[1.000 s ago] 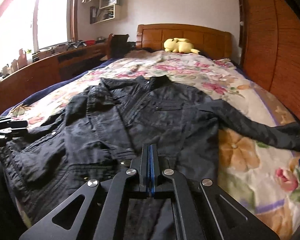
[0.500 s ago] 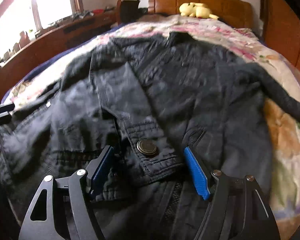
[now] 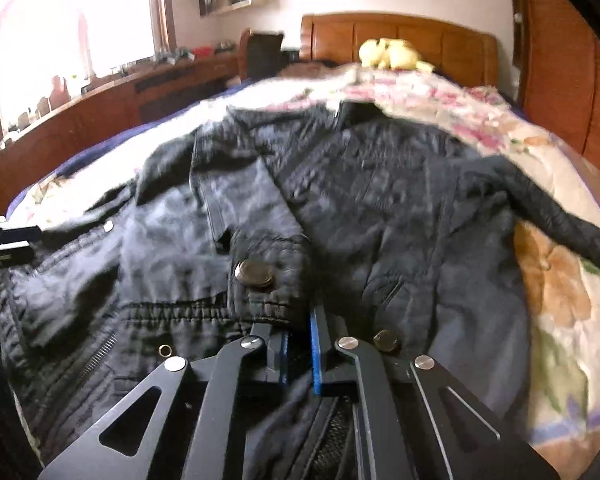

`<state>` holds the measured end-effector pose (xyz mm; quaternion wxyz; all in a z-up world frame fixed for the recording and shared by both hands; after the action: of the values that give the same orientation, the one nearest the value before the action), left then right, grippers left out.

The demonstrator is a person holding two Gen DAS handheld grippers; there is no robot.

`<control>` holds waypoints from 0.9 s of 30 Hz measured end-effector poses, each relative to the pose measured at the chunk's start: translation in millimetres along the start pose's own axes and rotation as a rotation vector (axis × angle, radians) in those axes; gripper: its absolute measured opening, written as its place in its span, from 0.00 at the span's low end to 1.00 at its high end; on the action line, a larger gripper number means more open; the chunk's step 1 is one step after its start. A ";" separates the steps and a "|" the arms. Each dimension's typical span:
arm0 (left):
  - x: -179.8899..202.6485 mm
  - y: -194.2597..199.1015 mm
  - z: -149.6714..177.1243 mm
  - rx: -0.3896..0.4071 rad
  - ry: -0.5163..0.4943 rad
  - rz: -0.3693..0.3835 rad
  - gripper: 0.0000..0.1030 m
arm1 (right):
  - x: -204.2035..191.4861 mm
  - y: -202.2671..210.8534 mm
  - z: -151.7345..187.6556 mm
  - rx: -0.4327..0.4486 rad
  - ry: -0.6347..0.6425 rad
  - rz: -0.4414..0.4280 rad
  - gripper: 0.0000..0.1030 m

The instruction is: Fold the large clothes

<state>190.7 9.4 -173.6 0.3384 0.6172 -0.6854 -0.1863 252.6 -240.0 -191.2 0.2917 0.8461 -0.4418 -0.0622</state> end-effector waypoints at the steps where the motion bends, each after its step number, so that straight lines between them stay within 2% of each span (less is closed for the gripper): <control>1: -0.8 0.2 -0.7 0.000 0.000 -0.002 0.39 | 4.5 6.7 -1.9 0.017 -0.015 0.014 0.05; 5: -1.3 -4.0 -6.6 0.000 -0.007 -0.010 0.39 | 25.0 27.4 -2.6 0.043 -0.073 0.063 0.04; 8: 4.1 -10.8 -13.4 0.004 -0.010 -0.005 0.39 | 35.2 26.8 2.3 0.002 -0.100 0.065 0.04; 10: 10.7 -15.2 -19.4 0.010 -0.013 0.006 0.39 | 34.0 25.1 3.7 -0.039 -0.063 0.071 0.04; 15: 29.3 -29.2 -40.1 0.032 -0.020 0.041 0.39 | 33.5 37.1 1.0 -0.051 -0.009 0.101 0.07; 16: 32.4 -31.9 -44.1 0.035 -0.021 0.048 0.39 | 35.4 38.8 -5.0 -0.047 -0.005 0.112 0.14; 19: 41.1 -43.0 -56.1 0.045 -0.031 0.060 0.39 | 37.8 48.1 -14.0 -0.023 -0.016 0.116 0.49; 24: 50.6 -65.1 -73.4 0.045 -0.032 0.078 0.39 | 35.7 52.8 -25.4 0.022 -0.020 0.097 0.51; 27: 54.3 -77.2 -82.6 0.047 -0.024 0.089 0.39 | 33.7 41.3 -29.1 0.017 -0.015 0.065 0.51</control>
<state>303.1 -43.0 -154.9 0.3237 0.5916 -0.7203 -0.1623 254.1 -271.8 -139.4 0.2832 0.8332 -0.4718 -0.0553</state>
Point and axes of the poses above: each gripper's, at about its wrist camera, not at the fingertips, and y roughly against the way its jaws point, x to its right, z to its underside, the point moved 9 cm from there along -y, roughly the way its jaws point, and after that the axes turned 13 degrees about y, right-handed, at the moved point
